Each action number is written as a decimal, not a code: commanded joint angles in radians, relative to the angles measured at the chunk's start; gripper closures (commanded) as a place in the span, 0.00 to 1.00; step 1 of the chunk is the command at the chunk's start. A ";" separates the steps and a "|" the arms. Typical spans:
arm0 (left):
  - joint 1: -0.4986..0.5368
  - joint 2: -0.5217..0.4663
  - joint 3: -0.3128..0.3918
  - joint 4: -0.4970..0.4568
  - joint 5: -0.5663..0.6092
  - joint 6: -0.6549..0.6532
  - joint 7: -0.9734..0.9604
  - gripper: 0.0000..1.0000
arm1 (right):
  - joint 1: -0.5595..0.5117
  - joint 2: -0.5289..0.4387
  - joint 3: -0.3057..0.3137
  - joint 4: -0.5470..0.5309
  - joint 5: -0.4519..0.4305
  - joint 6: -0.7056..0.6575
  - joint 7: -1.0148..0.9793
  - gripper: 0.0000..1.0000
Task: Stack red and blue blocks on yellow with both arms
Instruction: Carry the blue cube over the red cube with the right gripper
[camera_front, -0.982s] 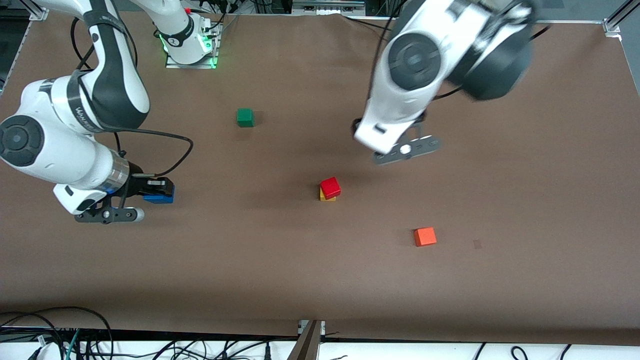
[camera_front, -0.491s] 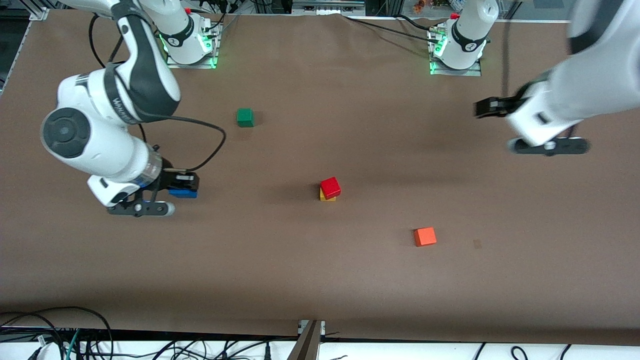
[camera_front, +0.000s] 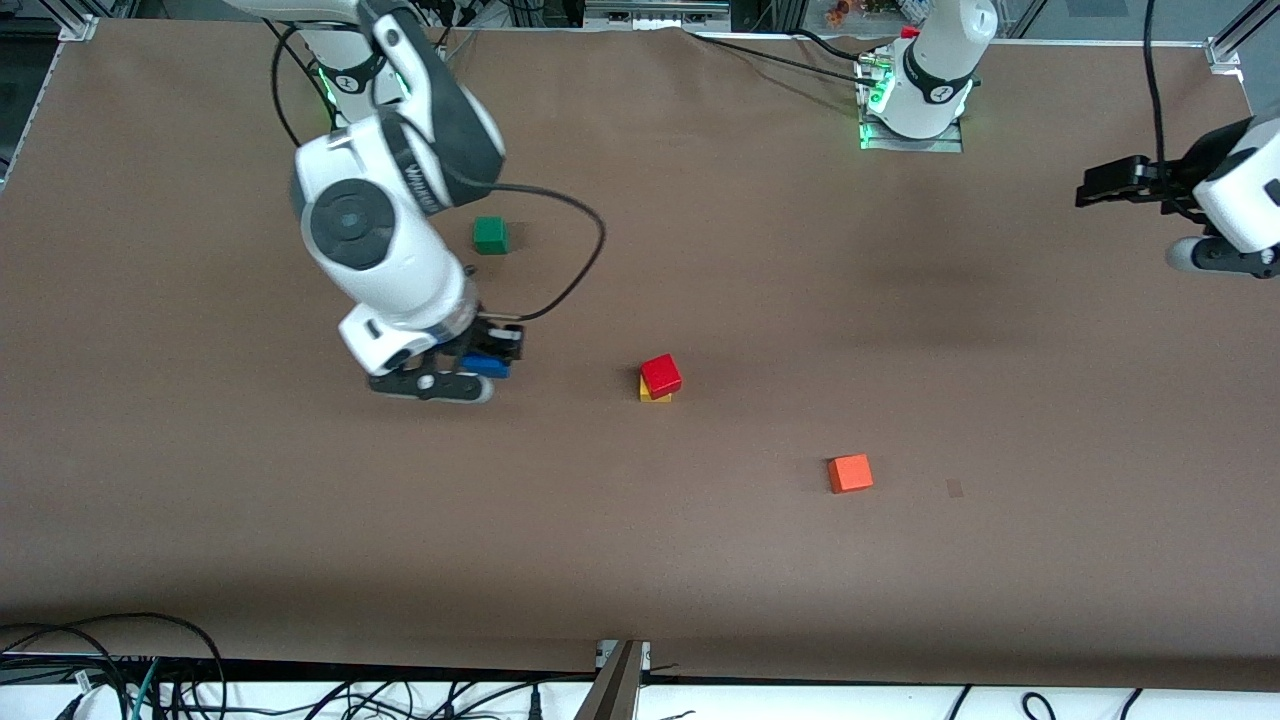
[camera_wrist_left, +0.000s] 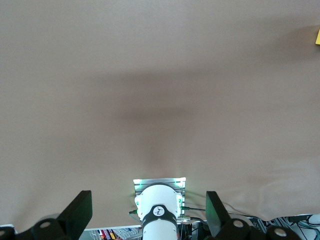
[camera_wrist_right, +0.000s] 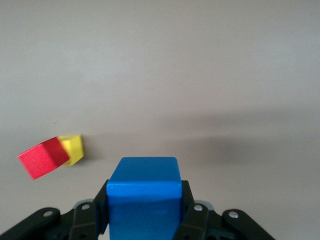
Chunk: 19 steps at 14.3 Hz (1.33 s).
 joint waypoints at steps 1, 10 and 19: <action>0.023 -0.024 -0.019 -0.039 0.018 0.039 0.032 0.00 | 0.088 0.024 -0.009 0.005 0.004 0.024 0.121 0.54; 0.009 -0.124 -0.033 -0.033 0.003 0.023 -0.032 0.00 | 0.229 0.193 -0.009 0.086 0.004 0.250 0.329 0.54; -0.029 -0.139 -0.035 -0.042 0.014 0.044 -0.096 0.00 | 0.223 0.277 -0.011 0.149 0.004 0.346 0.323 0.53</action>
